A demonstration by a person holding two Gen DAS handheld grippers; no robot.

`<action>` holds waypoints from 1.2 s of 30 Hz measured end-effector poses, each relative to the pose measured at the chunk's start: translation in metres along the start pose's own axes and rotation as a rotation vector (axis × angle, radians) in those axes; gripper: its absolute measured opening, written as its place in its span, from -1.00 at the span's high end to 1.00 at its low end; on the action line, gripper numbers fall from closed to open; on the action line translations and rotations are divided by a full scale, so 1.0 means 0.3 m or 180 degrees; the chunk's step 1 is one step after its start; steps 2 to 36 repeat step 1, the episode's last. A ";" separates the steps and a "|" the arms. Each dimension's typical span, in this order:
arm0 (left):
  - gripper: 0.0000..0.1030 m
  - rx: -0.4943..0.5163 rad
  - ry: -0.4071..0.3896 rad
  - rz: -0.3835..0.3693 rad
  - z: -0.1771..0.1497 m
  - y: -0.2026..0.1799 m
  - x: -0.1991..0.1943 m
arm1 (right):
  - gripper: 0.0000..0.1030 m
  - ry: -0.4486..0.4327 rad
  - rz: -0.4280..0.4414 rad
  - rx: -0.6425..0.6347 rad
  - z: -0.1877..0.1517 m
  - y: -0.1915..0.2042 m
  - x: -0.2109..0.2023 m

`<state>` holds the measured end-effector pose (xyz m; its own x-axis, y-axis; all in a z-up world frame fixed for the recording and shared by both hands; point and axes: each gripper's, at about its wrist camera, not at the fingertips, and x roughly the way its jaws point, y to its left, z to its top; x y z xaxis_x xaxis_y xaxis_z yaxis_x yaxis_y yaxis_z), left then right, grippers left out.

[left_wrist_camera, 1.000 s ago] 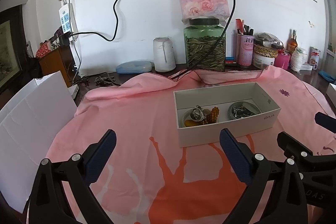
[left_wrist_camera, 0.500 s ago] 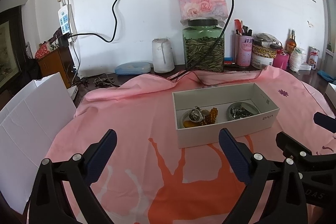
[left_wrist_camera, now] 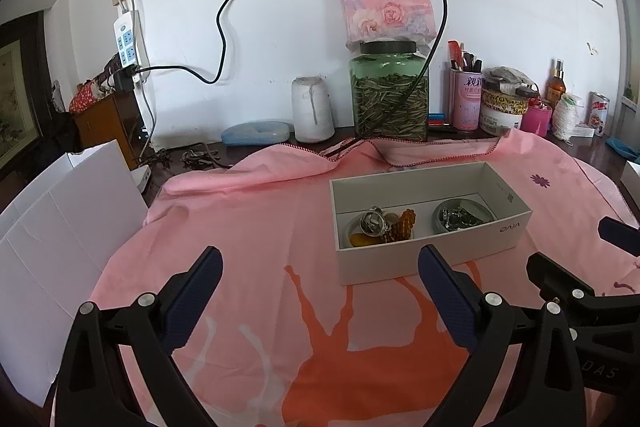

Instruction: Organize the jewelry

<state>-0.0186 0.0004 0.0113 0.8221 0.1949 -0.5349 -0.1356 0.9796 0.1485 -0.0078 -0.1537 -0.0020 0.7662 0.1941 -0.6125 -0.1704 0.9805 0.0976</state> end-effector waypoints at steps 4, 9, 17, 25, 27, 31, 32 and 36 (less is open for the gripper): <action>-0.87 -0.0003 0.0007 -0.0008 0.001 0.000 0.001 | -0.89 0.0000 0.0001 0.0001 0.000 -0.001 0.000; -0.87 -0.0003 0.0007 -0.0008 0.001 0.000 0.001 | -0.89 0.0000 0.0001 0.0001 0.000 -0.001 0.000; -0.87 -0.0003 0.0007 -0.0008 0.001 0.000 0.001 | -0.89 0.0000 0.0001 0.0001 0.000 -0.001 0.000; -0.87 -0.0003 0.0007 -0.0008 0.001 0.000 0.001 | -0.89 0.0000 0.0001 0.0001 0.000 -0.001 0.000; -0.87 -0.0003 0.0007 -0.0008 0.001 0.000 0.001 | -0.89 0.0000 0.0001 0.0001 0.000 -0.001 0.000; -0.87 -0.0003 0.0007 -0.0008 0.001 0.000 0.001 | -0.89 0.0000 0.0001 0.0001 0.000 -0.001 0.000; -0.87 -0.0003 0.0007 -0.0008 0.001 0.000 0.001 | -0.89 0.0000 0.0001 0.0001 0.000 -0.001 0.000; -0.87 -0.0003 0.0007 -0.0008 0.001 0.000 0.001 | -0.89 0.0000 0.0001 0.0001 0.000 -0.001 0.000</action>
